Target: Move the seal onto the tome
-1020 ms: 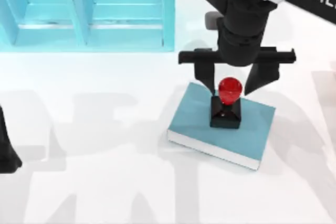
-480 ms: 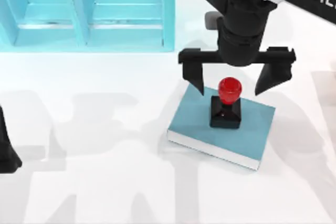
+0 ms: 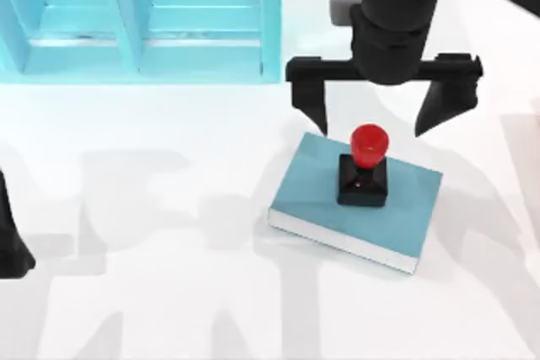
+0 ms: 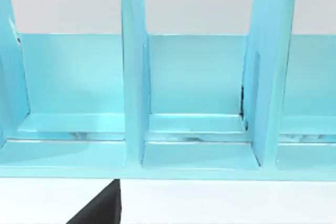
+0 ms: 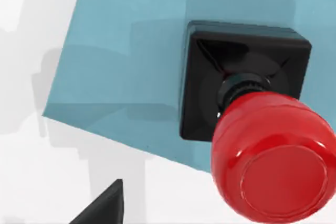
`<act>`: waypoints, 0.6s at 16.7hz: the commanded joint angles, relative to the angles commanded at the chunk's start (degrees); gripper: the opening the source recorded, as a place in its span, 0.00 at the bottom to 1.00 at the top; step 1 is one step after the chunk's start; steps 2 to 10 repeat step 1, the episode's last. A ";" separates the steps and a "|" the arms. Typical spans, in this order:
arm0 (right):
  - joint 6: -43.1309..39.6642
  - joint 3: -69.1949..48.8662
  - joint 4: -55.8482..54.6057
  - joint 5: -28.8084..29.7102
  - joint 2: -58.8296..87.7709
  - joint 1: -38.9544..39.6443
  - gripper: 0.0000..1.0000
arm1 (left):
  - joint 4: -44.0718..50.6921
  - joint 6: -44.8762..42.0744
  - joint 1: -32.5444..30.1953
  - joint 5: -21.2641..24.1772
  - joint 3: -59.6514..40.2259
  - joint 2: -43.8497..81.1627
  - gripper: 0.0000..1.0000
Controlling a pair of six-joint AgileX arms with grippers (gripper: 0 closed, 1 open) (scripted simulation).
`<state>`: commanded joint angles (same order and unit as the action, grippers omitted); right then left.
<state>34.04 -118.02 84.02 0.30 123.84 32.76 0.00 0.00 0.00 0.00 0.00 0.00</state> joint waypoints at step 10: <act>0.08 -0.52 0.51 0.01 0.08 -0.08 1.00 | 0.00 0.00 0.00 0.00 0.00 0.00 1.00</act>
